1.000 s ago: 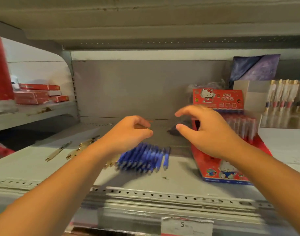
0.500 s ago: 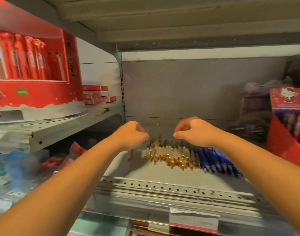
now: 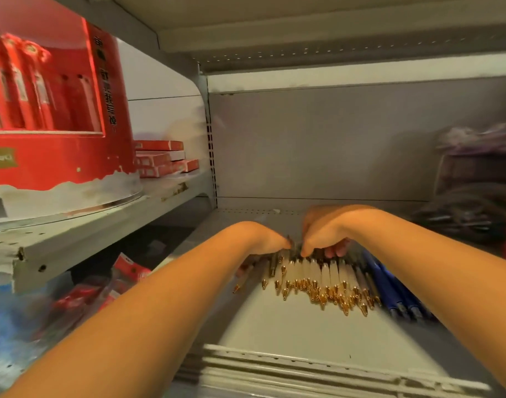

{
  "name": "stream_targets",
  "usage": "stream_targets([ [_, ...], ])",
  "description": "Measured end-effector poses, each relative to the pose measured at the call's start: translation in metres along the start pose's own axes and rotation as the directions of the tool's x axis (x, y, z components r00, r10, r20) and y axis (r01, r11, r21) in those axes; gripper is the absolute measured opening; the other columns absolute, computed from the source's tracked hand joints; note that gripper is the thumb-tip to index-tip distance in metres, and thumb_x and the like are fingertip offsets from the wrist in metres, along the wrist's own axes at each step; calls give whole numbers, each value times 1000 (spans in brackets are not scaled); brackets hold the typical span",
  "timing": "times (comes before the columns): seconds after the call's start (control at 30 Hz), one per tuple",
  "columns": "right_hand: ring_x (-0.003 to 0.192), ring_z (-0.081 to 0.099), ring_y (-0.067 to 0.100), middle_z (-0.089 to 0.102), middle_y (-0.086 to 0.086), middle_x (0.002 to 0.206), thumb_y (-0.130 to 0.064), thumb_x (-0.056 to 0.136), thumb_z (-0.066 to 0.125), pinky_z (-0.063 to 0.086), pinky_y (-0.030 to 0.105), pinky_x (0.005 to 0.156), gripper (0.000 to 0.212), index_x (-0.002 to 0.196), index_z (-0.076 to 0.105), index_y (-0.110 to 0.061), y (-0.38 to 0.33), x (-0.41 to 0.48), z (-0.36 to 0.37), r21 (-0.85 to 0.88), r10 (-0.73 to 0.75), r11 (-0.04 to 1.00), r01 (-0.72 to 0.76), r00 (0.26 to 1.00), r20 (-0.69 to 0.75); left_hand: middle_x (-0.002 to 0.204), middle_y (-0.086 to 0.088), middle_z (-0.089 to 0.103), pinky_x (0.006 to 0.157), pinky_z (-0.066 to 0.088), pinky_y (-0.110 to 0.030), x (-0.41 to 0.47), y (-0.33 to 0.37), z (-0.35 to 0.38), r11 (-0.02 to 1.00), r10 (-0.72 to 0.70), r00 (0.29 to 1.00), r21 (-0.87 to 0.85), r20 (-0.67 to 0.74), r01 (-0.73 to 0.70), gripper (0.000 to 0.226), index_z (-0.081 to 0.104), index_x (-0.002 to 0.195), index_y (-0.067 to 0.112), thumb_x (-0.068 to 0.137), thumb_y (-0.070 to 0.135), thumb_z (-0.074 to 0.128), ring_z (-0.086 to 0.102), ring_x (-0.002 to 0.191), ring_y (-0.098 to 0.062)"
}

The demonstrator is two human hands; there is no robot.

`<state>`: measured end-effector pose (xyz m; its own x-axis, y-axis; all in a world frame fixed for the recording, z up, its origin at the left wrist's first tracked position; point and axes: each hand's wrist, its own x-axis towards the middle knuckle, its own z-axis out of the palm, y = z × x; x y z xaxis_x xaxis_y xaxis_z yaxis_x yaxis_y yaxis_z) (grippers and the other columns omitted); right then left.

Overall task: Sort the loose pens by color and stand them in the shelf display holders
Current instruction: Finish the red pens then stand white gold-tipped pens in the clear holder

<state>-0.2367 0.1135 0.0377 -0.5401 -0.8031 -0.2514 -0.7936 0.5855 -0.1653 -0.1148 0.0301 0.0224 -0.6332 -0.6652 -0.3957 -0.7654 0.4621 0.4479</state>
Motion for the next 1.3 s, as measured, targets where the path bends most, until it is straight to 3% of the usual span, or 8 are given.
stream_targets([
  [0.1,51,60,10,65,2,70,-24,89,70,52,21,50,12,93,64,-14,2,10,-4,83,-5,997,2,999,35,131,-13,52,94,47,-40,3,15,-3,992,83,996,96,45,-87,55,40,143,19,99,52,45,55,100,-30],
  [0.17,50,63,11,68,2,66,-18,86,73,54,22,51,16,98,67,-10,4,16,-4,140,-1,990,-6,999,50,140,-9,46,93,45,-37,8,16,-4,986,92,992,134,82,-103,50,45,138,21,98,52,47,50,96,-25],
  [0.4,48,59,11,66,3,68,-17,86,70,48,21,45,17,101,67,-10,-3,10,-2,110,26,994,-27,1000,15,81,-4,49,83,53,-30,17,10,-2,987,107,992,112,69,-114,34,47,82,19,94,50,55,54,73,-10],
  [0.53,60,56,15,64,6,80,-18,90,64,43,20,46,25,111,65,-6,-9,-1,1,79,73,994,-73,997,11,71,-3,44,32,35,-11,13,16,0,953,232,970,181,72,-242,34,41,74,15,100,36,49,46,49,-10],
  [0.73,63,59,19,66,8,80,-17,90,65,50,25,57,19,106,67,-6,-9,-9,8,139,98,987,-84,991,-95,70,-3,50,35,36,-12,16,15,-1,917,272,953,265,130,-298,29,48,72,15,96,31,50,48,50,-12],
  [1.0,49,58,12,64,6,73,-8,90,65,45,18,40,16,106,62,-13,5,-13,10,361,58,933,16,979,-194,59,-6,61,35,46,-18,16,14,1,929,198,975,300,96,-218,28,60,72,9,92,29,57,55,35,-15],
  [1.13,52,60,13,64,8,74,-5,92,63,46,19,41,15,105,64,-11,11,-15,9,411,2,908,78,982,-190,87,-14,73,56,57,-26,19,18,4,926,140,988,343,69,-156,19,67,86,1,88,16,57,63,53,-20],
  [1.3,42,56,11,65,5,64,-5,88,63,45,19,40,14,101,66,-10,23,-14,9,432,-4,894,116,968,-251,119,-14,66,79,54,-30,26,7,5,917,172,975,383,-138,-108,46,53,129,-2,87,13,65,64,92,-25],
])
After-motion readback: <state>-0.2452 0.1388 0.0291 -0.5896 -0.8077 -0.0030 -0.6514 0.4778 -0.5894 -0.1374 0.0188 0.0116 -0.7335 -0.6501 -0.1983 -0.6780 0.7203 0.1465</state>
